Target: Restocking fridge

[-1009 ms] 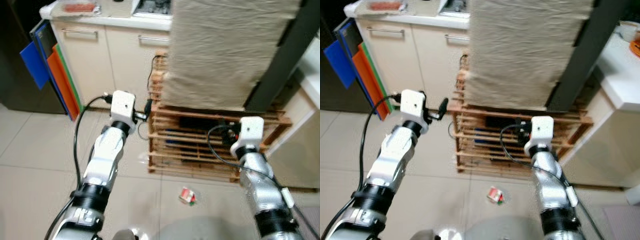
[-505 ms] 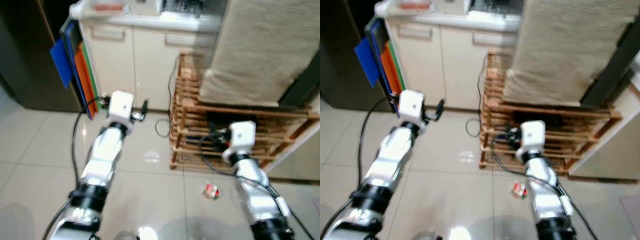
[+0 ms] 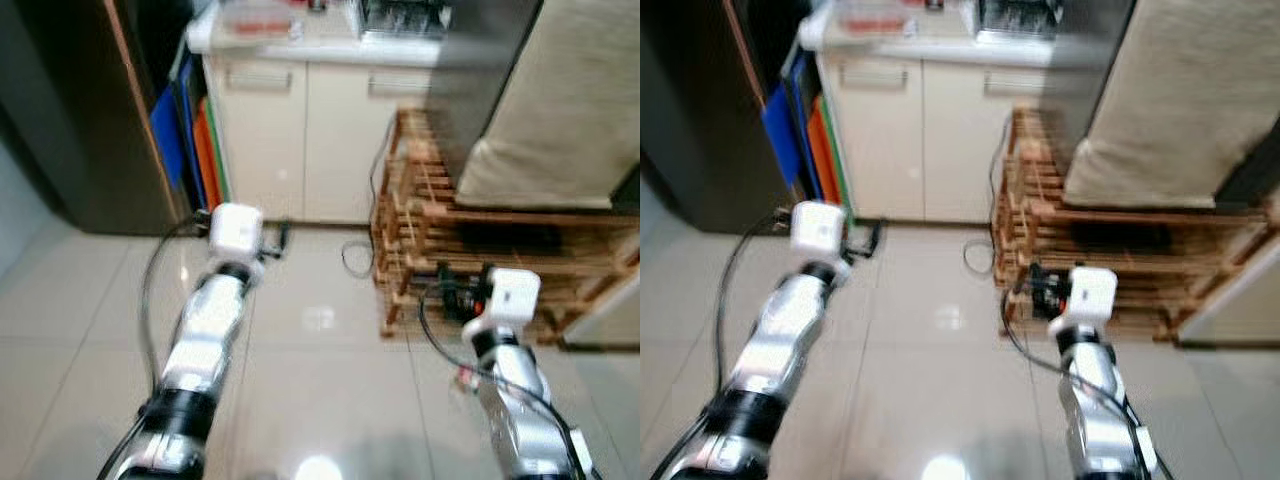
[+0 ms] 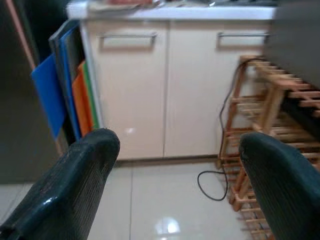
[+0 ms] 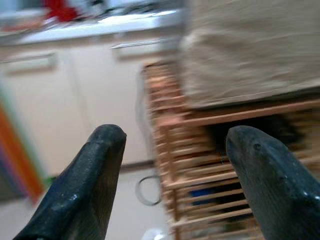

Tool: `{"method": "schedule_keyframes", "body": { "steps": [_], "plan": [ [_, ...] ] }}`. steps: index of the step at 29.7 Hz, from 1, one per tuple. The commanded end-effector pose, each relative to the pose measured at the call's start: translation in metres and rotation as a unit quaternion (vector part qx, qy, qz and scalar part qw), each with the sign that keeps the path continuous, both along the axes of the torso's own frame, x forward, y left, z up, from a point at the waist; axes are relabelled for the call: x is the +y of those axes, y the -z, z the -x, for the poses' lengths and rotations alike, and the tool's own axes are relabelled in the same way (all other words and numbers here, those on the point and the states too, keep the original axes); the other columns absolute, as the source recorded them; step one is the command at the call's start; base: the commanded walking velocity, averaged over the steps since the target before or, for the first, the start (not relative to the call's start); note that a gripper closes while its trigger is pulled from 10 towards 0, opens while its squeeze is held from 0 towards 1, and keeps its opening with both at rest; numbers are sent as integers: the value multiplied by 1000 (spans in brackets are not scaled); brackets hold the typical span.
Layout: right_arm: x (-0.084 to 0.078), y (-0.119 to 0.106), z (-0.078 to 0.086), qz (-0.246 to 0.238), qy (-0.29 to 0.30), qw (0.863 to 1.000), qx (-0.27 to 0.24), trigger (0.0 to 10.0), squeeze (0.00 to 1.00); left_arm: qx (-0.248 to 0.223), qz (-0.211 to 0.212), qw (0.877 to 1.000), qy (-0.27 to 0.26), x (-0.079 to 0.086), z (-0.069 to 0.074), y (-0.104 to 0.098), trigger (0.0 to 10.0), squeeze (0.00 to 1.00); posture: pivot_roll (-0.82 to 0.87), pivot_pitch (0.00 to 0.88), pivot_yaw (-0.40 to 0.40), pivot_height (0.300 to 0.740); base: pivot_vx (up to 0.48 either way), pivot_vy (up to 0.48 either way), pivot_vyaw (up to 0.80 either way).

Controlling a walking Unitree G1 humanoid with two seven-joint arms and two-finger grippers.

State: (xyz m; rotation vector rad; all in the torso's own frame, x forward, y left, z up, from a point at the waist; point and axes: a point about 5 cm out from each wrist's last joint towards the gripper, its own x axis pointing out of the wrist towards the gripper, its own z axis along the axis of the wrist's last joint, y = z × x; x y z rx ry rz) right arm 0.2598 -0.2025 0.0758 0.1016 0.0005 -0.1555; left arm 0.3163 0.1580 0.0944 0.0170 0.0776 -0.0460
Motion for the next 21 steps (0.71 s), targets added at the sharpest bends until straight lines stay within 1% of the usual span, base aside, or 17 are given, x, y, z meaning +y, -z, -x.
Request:
{"method": "schedule_keyframes", "body": {
  "steps": [1, 9, 13, 15, 18, 21],
  "plan": [
    [-9, 2, 1, -8, 23, 1000, 9, 10000, 0, 14, 12, 1000, 4, -9, -1, 3, 10000, 0, 103, 0, 26, 740, 341, 337, 0],
    [0, 0, 0, 7, 13, 1000, 8, 10000, 0, 3, -21, 999, 26, -12, 4, 2, 10000, 0, 104, 0, 26, 740, 351, 326, 0],
    [0, -1, -2, 14, 10, 1000, 7, 10000, 0, -6, -32, 999, 33, -14, 5, 1, 10000, 0, 107, 0, 24, 740, 373, 299, 0],
    [1, -2, -4, 20, 9, 1000, 7, 10000, 0, -24, -44, 998, 48, -19, 3, -5, 10000, 0, 108, 0, 16, 740, 375, 298, 0],
    [5, -5, -11, 34, -3, 999, 5, 10000, 0, -53, -50, 994, 76, -29, -1, -16, 10000, 0, 108, 0, 2, 740, 374, 301, 0],
    [6, -5, -13, 33, -6, 999, 6, 10000, 0, -56, -49, 994, 80, -30, -1, -17, 10000, 0, 108, 0, -1, 740, 375, 300, 0]
  ]
}}
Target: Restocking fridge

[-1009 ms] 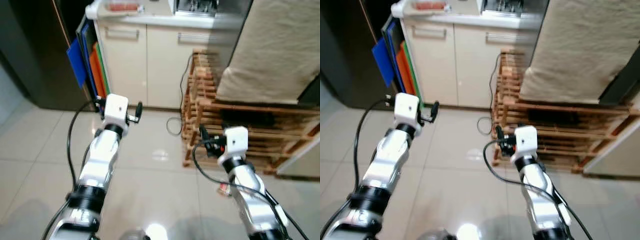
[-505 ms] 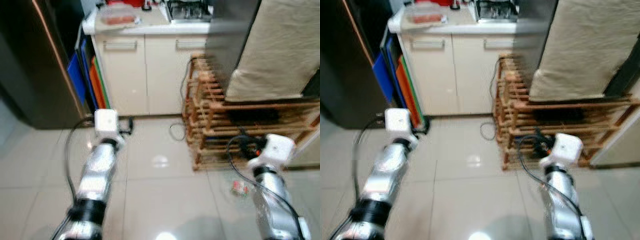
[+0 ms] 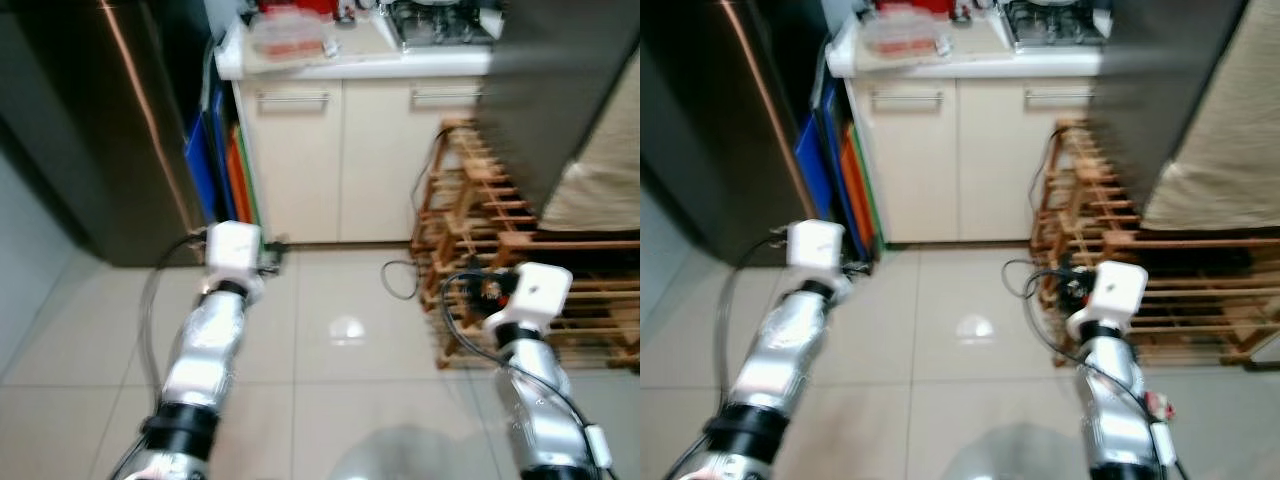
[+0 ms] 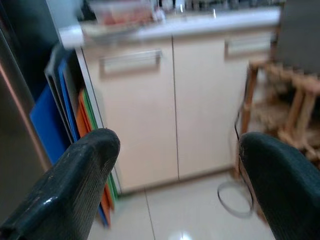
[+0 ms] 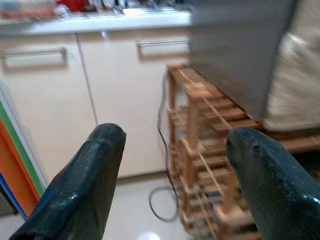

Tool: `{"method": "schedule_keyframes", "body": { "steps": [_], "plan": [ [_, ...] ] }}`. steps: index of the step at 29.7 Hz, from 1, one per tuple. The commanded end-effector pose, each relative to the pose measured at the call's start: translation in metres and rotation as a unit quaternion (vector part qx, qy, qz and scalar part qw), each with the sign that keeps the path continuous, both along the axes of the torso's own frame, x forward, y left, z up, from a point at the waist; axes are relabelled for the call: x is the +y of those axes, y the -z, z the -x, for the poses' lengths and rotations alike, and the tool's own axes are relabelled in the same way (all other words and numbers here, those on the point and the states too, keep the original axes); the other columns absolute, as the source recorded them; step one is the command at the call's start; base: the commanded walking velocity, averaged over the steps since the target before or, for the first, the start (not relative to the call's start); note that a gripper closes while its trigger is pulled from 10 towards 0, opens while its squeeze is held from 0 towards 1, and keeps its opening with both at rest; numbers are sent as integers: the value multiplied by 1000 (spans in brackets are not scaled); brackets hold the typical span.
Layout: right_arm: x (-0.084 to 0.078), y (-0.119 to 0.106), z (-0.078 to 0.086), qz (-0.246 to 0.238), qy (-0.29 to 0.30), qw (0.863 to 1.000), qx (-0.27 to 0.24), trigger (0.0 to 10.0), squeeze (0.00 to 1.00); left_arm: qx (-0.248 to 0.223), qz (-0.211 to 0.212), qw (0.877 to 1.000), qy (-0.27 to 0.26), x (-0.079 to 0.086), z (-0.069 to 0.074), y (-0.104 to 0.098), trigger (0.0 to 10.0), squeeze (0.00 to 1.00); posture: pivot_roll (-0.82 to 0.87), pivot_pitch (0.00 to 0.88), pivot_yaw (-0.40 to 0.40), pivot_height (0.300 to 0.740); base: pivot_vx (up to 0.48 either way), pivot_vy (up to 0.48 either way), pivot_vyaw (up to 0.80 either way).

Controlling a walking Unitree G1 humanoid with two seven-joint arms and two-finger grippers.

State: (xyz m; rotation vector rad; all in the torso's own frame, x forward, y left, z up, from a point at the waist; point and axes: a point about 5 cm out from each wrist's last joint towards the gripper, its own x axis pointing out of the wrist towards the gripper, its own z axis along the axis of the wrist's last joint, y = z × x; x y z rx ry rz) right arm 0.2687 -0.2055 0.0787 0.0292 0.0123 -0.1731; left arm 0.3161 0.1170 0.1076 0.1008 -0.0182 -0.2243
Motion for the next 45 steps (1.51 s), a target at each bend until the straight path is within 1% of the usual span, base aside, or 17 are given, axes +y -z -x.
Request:
{"method": "schedule_keyframes", "body": {
  "steps": [1, 3, 5, 6, 8, 12, 18, 20, 27, 29, 30, 35, 36, 37, 40, 45],
  "plan": [
    [10, -3, -6, -4, -17, 1000, -3, 10000, 0, -2, -13, 1000, -8, 8, -3, -2, 10000, 0, 113, 0, -8, 740, 375, 300, -656],
    [12, -4, -10, -4, -28, 1000, -2, 10000, 0, 6, -24, 1000, -11, 5, -5, 0, 10000, 0, 120, 0, -29, 740, 0, 0, -603],
    [13, -4, -12, -3, -31, 1000, -1, 10000, 0, 8, -25, 1000, -11, 4, -6, 1, 10000, 0, 120, 0, -29, 740, 0, 0, -600],
    [14, -5, -16, -3, -36, 999, 0, 10000, 0, -3, -17, 1000, -3, 1, -6, -2, 10000, 0, 125, 0, -42, 740, 0, 0, -600],
    [15, -6, -20, 0, -43, 999, 0, 10000, 0, -13, -19, 1000, 3, 0, -6, -5, 10000, 0, 126, 0, -43, 740, 480, 0, -597],
    [18, -8, -24, 0, -49, 999, -3, 10000, 0, -21, -17, 1000, 6, -1, -6, -7, 10000, 0, 122, 0, -43, 740, 466, 0, -598],
    [21, -7, -25, -2, -53, 999, -4, 10000, 0, -34, -10, 999, 23, -5, -7, -10, 10000, 0, 115, 0, -36, 740, 457, 0, -596],
    [23, -7, -26, -3, -54, 999, -6, 10000, 0, -41, -11, 998, 41, -10, -7, -13, 10000, 0, 110, 0, -30, 740, 424, 0, -600],
    [22, -7, -26, -4, -52, 999, -8, 10000, 0, -54, -14, 996, 76, -19, -5, -16, 10000, 0, 104, 0, -22, 740, 358, -313, -600],
    [22, -6, -26, -4, -52, 999, -9, 10000, 0, -47, -9, 995, 87, -21, -5, -15, 10000, 0, 104, 0, -21, 740, 0, 0, -597],
    [22, -6, -26, -3, -52, 999, -9, 10000, 0, -47, -13, 995, 86, -20, -5, -15, 10000, 0, 104, 0, -21, 740, 0, 0, -594],
    [22, -5, -25, -3, -52, 999, -9, 10000, 0, -36, -31, 997, 65, -15, -10, -12, 10000, 0, 103, 0, -21, 740, 0, 0, -592],
    [22, -5, -25, -2, -52, 999, -8, 10000, 0, -28, -13, 997, 75, -16, -10, -11, 10000, 0, 103, 0, -21, 740, 0, 0, -581],
    [22, -5, -26, -3, -52, 999, -8, 10000, 0, -22, -9, 996, 89, -18, -10, -11, 10000, 0, 106, 0, -20, 740, 0, 0, -581],
    [24, -5, -28, -4, -53, 999, -9, 10000, 0, -25, -30, 995, 87, -18, -11, -10, 10000, 0, 106, 0, -17, 740, 0, 0, -581],
    [24, -8, -30, -1, -54, 998, -13, 10000, 0, -24, -32, 995, 87, -18, -12, -9, 10000, 0, 101, 0, -19, 740, 0, 0, -585]
  ]
}}
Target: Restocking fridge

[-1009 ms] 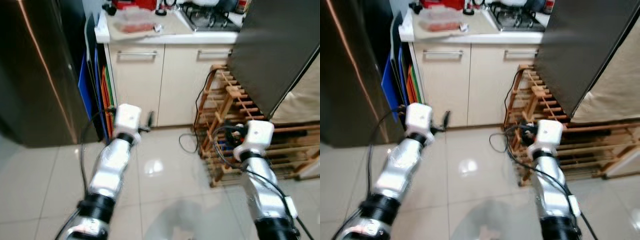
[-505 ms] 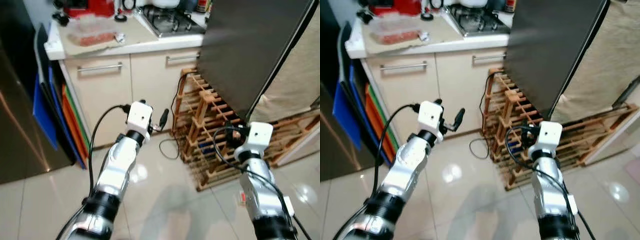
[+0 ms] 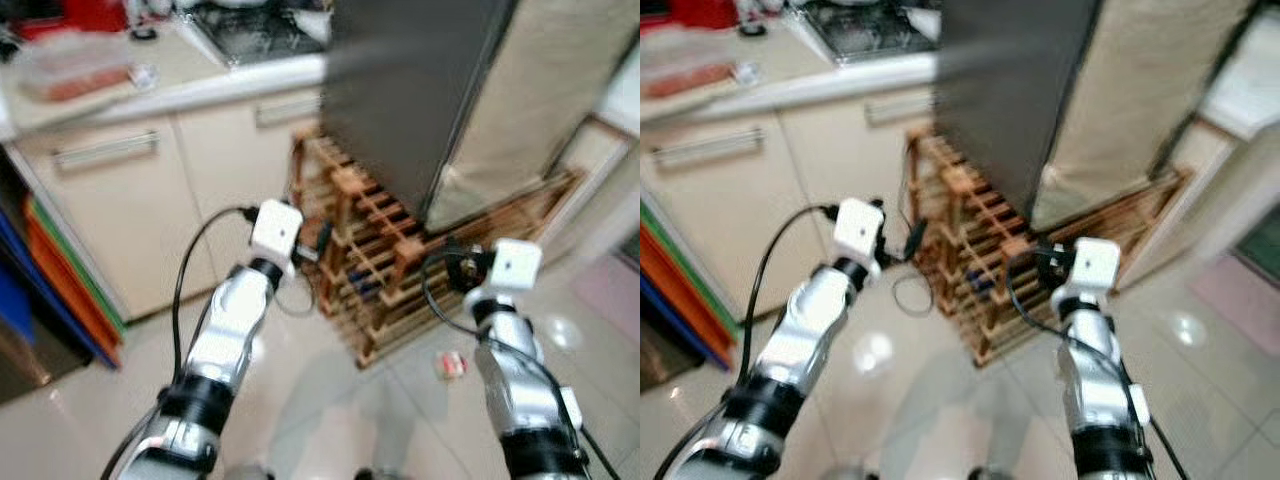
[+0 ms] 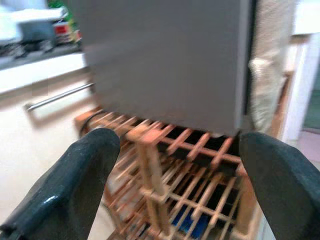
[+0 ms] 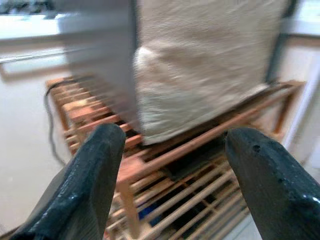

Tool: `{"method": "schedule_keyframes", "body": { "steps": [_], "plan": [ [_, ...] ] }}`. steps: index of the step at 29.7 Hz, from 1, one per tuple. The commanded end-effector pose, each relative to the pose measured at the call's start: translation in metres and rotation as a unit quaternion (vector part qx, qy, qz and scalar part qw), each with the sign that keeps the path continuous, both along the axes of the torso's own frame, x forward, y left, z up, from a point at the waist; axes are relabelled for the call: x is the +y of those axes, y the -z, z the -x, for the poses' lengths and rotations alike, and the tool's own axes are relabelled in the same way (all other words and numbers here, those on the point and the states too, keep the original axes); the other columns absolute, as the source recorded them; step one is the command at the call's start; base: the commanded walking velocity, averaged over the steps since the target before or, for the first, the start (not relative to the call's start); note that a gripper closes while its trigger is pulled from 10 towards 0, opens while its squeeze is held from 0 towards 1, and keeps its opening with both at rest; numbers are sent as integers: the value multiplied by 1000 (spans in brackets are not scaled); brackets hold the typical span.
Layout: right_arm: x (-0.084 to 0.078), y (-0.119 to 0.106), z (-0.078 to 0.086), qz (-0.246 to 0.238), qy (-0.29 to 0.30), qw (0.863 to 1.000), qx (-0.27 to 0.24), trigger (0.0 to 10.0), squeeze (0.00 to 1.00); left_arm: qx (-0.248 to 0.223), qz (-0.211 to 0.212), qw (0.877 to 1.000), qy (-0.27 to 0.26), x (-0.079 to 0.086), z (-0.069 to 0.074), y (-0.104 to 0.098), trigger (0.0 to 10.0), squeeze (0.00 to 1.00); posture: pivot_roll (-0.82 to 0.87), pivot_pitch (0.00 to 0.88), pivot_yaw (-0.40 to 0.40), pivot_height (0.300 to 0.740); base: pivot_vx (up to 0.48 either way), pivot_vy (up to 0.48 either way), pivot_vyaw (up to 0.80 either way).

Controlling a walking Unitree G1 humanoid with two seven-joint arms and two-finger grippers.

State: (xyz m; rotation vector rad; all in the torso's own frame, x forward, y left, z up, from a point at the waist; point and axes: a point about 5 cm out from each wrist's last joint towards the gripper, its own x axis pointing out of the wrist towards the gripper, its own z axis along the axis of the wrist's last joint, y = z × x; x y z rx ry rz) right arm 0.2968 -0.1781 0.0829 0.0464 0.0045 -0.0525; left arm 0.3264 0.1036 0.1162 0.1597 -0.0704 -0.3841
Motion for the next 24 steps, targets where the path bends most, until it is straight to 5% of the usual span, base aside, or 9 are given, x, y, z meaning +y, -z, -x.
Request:
{"method": "schedule_keyframes", "body": {
  "steps": [1, 12, 18, 24],
  "plan": [
    [-4, -4, -2, 7, 6, 1000, -8, 10000, 0, -1, -6, 1000, 4, -4, -2, -1, 10000, 0, 101, 0, -19, 740, 0, 0, -587],
    [-7, -1, 2, 11, 9, 1000, -6, 10000, 0, -1, -17, 1000, 7, -3, -5, 0, 10000, 0, 89, 0, -19, 740, 0, 330, -582],
    [-9, -1, 2, 23, 14, 1000, -7, 10000, 0, -14, -28, 1000, -4, -1, -8, -3, 10000, 0, 88, 0, -17, 740, 0, 0, 0],
    [-8, -1, 1, 28, 13, 1000, -7, 10000, 0, -30, -28, 999, 1, -6, -8, -8, 10000, 0, 89, 0, -15, 740, 476, 0, 0]
  ]
}}
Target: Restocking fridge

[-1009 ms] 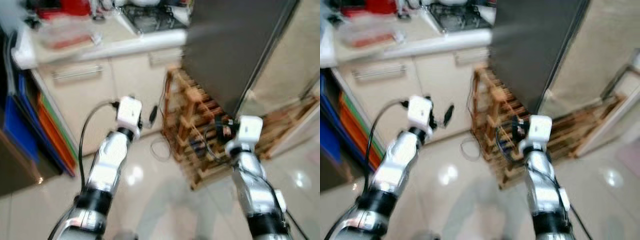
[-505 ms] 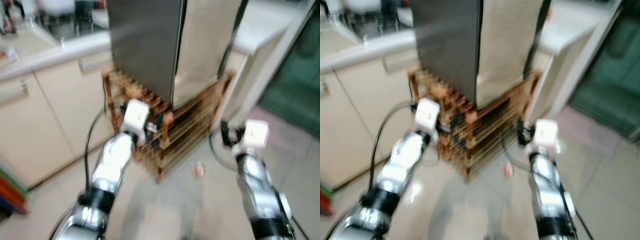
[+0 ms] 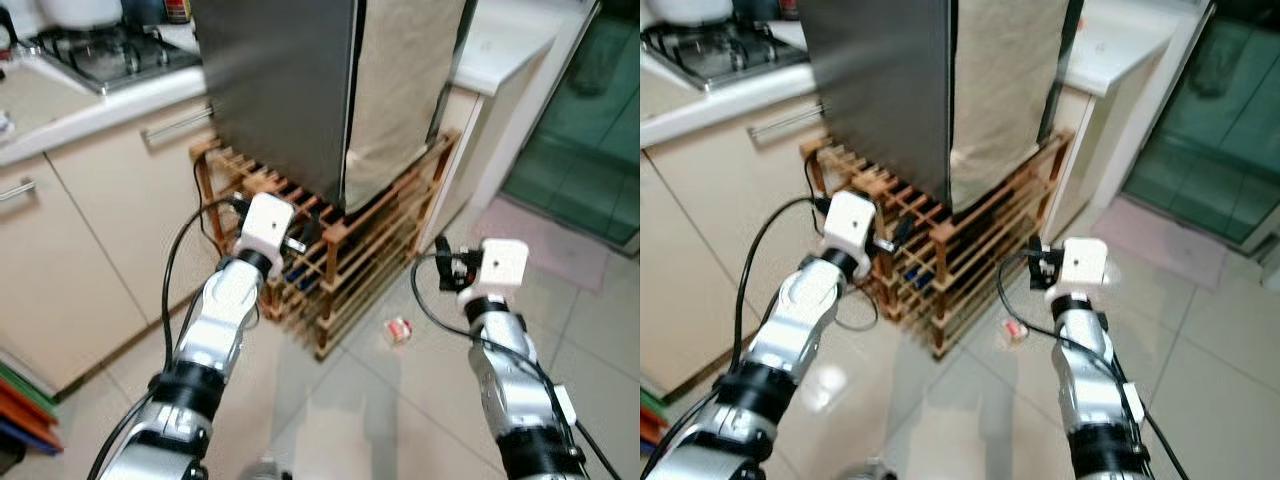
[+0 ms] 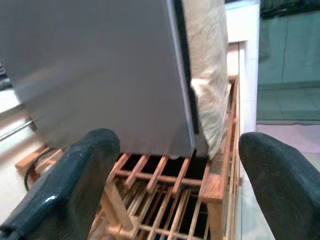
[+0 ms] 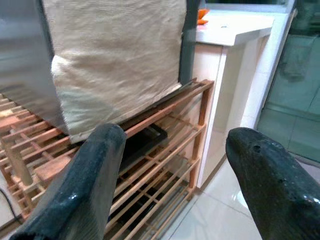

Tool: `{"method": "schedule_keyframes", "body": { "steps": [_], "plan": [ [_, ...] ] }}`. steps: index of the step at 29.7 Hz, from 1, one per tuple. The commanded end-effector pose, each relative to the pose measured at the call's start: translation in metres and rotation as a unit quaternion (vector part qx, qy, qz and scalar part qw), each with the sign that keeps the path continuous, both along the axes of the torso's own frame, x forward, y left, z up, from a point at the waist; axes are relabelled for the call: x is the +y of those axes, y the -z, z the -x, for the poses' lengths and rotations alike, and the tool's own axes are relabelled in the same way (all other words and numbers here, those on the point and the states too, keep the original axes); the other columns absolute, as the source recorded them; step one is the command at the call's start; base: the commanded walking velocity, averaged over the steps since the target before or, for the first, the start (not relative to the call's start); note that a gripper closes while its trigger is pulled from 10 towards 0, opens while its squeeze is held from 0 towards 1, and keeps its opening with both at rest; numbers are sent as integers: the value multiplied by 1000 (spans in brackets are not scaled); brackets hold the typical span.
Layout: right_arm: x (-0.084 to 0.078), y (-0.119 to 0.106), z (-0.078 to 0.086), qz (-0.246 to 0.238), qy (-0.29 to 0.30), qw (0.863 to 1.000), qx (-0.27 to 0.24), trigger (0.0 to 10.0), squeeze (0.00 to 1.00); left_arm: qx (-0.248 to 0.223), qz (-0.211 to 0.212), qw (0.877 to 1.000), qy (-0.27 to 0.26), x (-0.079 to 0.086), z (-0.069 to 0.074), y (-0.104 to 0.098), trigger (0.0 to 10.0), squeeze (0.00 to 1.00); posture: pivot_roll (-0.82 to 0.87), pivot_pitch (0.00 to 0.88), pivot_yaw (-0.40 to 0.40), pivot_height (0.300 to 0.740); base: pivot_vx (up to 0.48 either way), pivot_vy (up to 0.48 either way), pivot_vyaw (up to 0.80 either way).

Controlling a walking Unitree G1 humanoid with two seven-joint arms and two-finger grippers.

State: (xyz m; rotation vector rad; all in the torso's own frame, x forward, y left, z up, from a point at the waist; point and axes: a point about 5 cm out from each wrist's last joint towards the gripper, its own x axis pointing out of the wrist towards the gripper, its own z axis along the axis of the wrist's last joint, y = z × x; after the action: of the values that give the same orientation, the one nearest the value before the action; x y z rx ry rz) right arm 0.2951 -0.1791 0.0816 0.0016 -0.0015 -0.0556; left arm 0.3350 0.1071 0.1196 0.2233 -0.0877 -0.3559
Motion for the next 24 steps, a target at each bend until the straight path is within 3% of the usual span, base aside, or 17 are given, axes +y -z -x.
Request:
{"method": "schedule_keyframes", "body": {
  "steps": [1, 6, 10, 13, 18, 24],
  "plan": [
    [-6, -2, 0, 6, 12, 1000, -5, 10000, 0, -17, 1, 1000, 16, -10, 1, -6, 10000, 0, 89, 0, -15, 740, 480, 0, 0],
    [-7, -2, 0, 6, 18, 1000, -4, 10000, 0, -27, 10, 999, 27, -11, 3, -9, 10000, 0, 90, 0, -15, 740, 474, 0, 0],
    [-21, -7, 6, 1, 65, 998, -17, 10000, 0, -22, 23, 999, 20, -8, 3, -8, 10000, 0, 92, 0, -19, 740, 461, 0, 0],
    [-24, -8, 10, -2, 70, 997, -16, 10000, 0, -10, 43, 999, 15, -5, 3, -7, 10000, 0, 86, 0, -19, 740, 461, 0, 0],
    [-21, -5, 31, 18, 49, 999, -6, 10000, 0, 17, 57, 998, -1, -1, 5, -1, 10000, 0, 82, 0, -13, 740, 463, 0, 0],
    [-22, -3, 58, 37, 24, 999, 6, 10000, 0, 64, 65, 995, -43, 34, 15, 12, 10000, 0, 73, 0, -6, 740, 0, 0, 0]
  ]
}}
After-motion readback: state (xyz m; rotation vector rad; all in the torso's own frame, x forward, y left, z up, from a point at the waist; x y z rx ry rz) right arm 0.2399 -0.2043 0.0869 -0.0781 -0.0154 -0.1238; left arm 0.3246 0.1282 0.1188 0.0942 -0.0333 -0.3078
